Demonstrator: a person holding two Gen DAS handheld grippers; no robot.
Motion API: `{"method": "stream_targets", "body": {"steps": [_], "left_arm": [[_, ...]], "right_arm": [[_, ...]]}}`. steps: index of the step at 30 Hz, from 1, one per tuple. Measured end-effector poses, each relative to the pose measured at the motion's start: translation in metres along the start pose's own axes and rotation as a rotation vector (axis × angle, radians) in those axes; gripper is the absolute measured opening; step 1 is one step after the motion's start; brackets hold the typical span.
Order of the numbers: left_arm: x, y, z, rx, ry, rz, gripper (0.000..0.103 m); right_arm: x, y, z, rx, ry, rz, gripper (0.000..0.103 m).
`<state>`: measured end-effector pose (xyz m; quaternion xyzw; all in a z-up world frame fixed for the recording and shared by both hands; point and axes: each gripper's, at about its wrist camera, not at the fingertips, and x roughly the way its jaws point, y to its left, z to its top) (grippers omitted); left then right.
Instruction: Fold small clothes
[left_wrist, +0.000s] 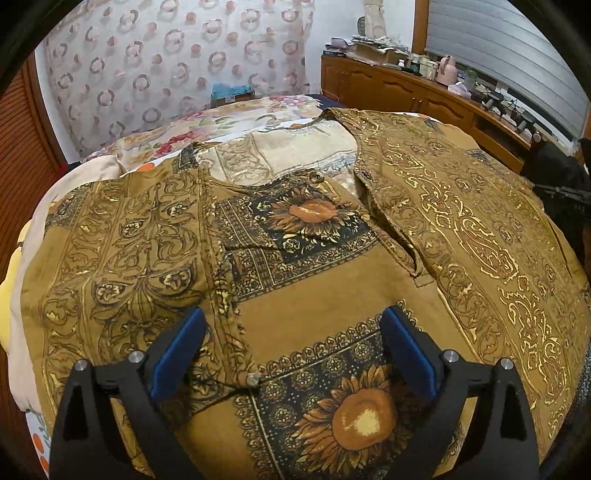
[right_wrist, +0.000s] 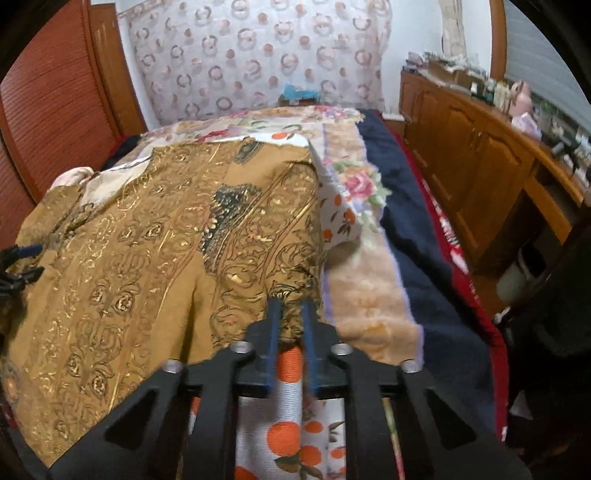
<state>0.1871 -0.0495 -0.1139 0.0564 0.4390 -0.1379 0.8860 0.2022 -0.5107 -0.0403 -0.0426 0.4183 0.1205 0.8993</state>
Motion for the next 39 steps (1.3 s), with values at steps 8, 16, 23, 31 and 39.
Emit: {"method": "stream_targets", "body": {"steps": [8,16,23,31,39], "left_arm": [[-0.044,-0.006,-0.008,-0.018,-0.152,0.009,0.097],[-0.086,-0.016,-0.021,-0.032,-0.237,-0.030,0.097],[-0.102,-0.024,-0.034,-0.051,-0.276,-0.056,0.097],[-0.104,-0.029,-0.041,-0.064,-0.289,-0.050,0.097],[-0.104,-0.033,-0.045,-0.061,-0.284,-0.065,0.097]], "right_arm": [[-0.019,0.027,0.027,-0.073,-0.103,0.009,0.003],[-0.020,0.101,0.044,-0.203,-0.151,0.114,0.003],[0.009,0.154,0.019,-0.306,-0.055,0.190,0.003],[0.001,0.151,0.002,-0.297,-0.029,0.165,0.034],[-0.008,0.106,0.009,-0.186,-0.054,0.051,0.050]]}}
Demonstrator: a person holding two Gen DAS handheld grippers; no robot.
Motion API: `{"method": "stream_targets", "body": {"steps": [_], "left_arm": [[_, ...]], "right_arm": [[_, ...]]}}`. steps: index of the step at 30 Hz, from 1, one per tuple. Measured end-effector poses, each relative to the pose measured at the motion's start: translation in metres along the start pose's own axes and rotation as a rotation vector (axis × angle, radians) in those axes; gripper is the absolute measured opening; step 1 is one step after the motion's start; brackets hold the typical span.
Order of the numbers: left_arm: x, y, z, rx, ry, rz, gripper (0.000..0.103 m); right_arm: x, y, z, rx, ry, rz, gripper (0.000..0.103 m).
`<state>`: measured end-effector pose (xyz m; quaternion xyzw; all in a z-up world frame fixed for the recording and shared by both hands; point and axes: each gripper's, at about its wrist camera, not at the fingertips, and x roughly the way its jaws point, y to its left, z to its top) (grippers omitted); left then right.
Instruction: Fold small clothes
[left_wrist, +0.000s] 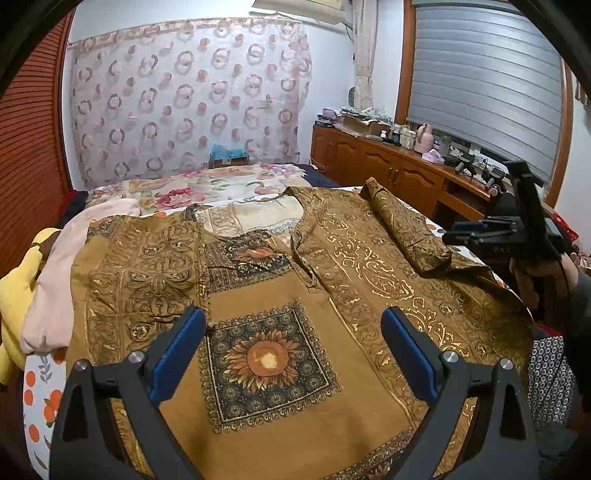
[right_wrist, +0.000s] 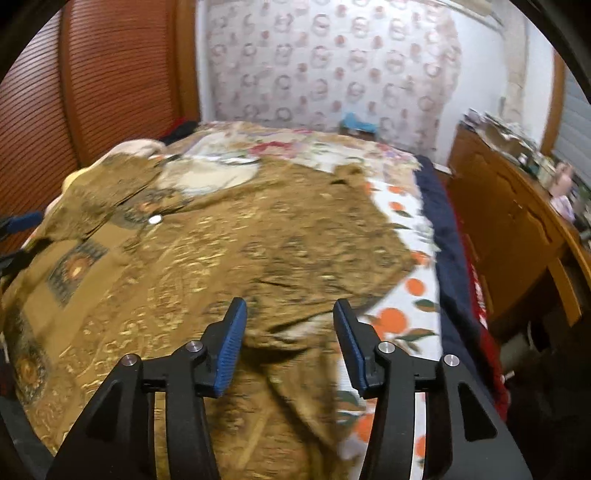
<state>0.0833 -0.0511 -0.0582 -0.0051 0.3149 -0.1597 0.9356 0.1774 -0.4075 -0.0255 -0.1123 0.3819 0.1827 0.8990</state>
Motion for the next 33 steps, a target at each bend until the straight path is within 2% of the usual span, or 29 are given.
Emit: {"method": "stream_targets", "body": {"steps": [4,9,13,15,16,17,20,23,27,30,33], "left_arm": [[0.002,-0.001,-0.002,-0.004,0.007,0.003,0.097],[0.004,-0.003,-0.005,-0.004,0.020,0.000,0.097],[0.006,-0.003,-0.007,-0.007,0.026,-0.005,0.097],[0.006,-0.004,-0.009,-0.011,0.027,-0.008,0.097],[0.007,-0.004,-0.009,-0.013,0.029,-0.010,0.097],[0.008,-0.004,-0.010,-0.015,0.029,-0.011,0.097],[0.008,-0.003,-0.010,-0.018,0.030,-0.009,0.097],[0.007,0.000,-0.009,-0.026,0.030,-0.006,0.097],[0.006,0.002,-0.010,-0.032,0.024,-0.003,0.097],[0.005,0.002,-0.010,-0.034,0.022,-0.001,0.097],[0.003,0.006,-0.010,-0.040,0.020,0.004,0.097]], "right_arm": [[0.018,-0.025,0.002,0.083,0.039,-0.020,0.051],[0.044,-0.054,0.007,0.214,0.085,0.031,0.051],[0.055,-0.065,0.013,0.254,0.095,0.046,0.050],[0.058,-0.063,0.017,0.238,0.106,0.039,0.042],[0.059,-0.059,0.019,0.206,0.118,0.018,0.034],[0.060,-0.054,0.021,0.177,0.124,0.011,0.020],[0.062,-0.038,0.028,0.097,0.129,0.013,0.005],[0.059,-0.028,0.036,0.075,0.104,0.040,0.003],[0.043,-0.007,0.057,0.035,0.030,0.103,0.003],[0.031,0.017,0.075,-0.008,-0.023,0.188,0.003],[0.023,0.034,0.086,-0.042,-0.057,0.208,0.008]]}}
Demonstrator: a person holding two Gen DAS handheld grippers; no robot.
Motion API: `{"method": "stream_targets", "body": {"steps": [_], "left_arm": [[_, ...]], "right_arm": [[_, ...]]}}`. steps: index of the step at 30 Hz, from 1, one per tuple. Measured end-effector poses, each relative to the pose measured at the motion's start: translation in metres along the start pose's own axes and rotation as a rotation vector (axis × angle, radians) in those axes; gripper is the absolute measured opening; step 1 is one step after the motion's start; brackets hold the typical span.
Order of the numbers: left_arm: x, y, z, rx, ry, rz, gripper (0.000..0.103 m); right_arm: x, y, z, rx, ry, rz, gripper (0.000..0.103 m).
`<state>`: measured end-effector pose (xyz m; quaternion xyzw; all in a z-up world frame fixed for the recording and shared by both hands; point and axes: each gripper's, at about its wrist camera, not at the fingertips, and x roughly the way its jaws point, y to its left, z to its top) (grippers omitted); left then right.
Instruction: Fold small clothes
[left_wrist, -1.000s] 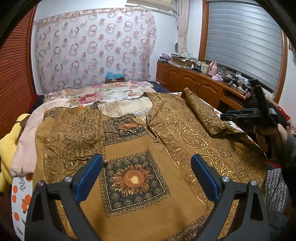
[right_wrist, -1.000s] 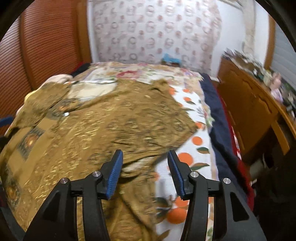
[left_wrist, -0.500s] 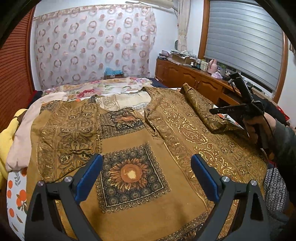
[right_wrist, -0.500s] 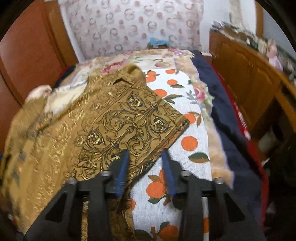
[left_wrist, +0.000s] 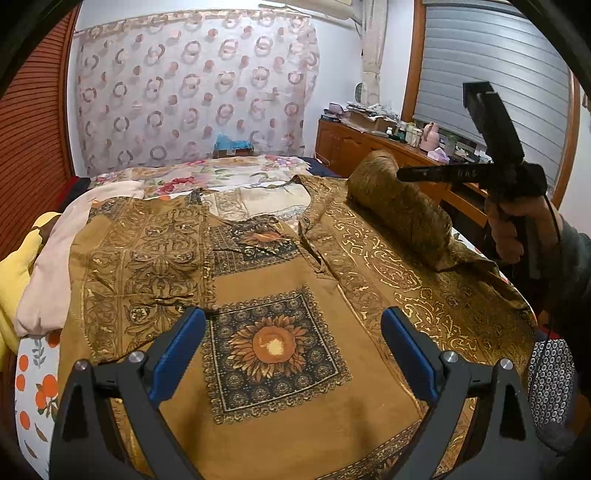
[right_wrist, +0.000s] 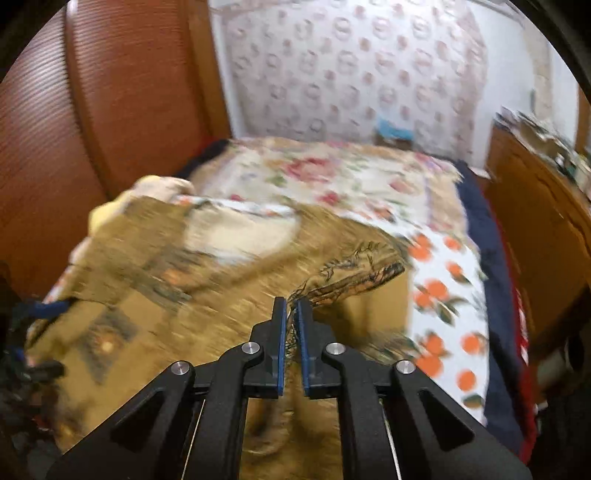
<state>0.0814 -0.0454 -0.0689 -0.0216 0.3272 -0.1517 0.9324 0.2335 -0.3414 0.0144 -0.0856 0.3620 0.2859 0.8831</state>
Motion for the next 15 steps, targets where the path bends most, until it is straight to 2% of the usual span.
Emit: {"method": "stream_targets", "body": {"steps": [2,5,11,15], "left_arm": [[-0.002,0.004,0.000,-0.008,-0.005,0.002,0.097],[-0.003,0.009,-0.001,-0.021,-0.005,0.004,0.097],[-0.007,0.017,0.001,-0.028,-0.015,0.025,0.097],[-0.009,0.029,0.005,-0.041,-0.020,0.050,0.097]], "right_arm": [[-0.003,0.005,0.004,-0.015,-0.016,0.008,0.022],[-0.003,0.001,0.006,-0.014,-0.026,0.015,0.036],[0.010,-0.015,-0.004,-0.007,0.030,-0.103,0.041],[0.020,-0.028,-0.017,-0.006,0.075,-0.140,0.041]]}}
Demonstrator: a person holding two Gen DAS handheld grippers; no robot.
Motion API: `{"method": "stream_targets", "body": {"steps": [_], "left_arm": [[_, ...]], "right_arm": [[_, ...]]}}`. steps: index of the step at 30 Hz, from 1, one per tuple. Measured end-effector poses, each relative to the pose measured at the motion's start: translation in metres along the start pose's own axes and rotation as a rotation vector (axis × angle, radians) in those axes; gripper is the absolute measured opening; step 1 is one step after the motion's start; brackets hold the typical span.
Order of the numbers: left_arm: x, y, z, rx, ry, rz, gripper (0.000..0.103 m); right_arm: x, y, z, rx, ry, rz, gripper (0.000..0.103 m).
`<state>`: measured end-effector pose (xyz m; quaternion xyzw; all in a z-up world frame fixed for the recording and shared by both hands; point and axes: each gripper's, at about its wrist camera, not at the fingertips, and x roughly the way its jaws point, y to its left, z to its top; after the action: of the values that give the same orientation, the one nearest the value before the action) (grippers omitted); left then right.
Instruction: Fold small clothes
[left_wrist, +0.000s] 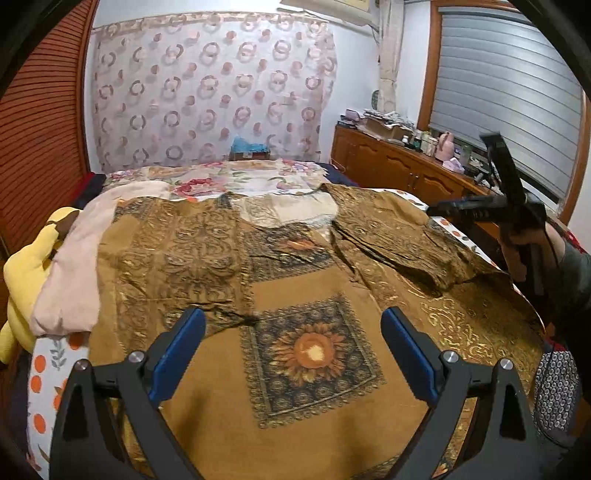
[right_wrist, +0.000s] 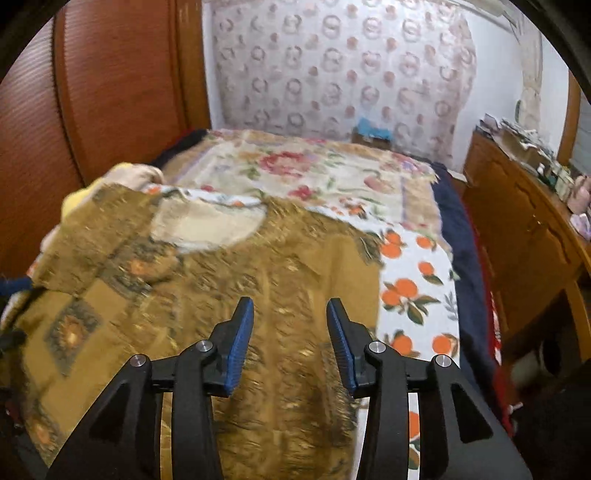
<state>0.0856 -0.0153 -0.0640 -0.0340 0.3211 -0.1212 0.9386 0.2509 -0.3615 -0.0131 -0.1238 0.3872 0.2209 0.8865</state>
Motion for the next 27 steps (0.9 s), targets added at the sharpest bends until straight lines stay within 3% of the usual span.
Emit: {"method": "stream_targets", "body": {"steps": [13,27], "left_arm": [[-0.001,0.047,0.009,-0.049,-0.009,0.097,0.097],[0.017,0.087,0.033,-0.009,0.043,0.190,0.097]], "right_arm": [[0.038,-0.012,-0.031,0.011,0.098,-0.053,0.042],[0.038,-0.015,-0.033,0.021,0.073,-0.014,0.053]]}}
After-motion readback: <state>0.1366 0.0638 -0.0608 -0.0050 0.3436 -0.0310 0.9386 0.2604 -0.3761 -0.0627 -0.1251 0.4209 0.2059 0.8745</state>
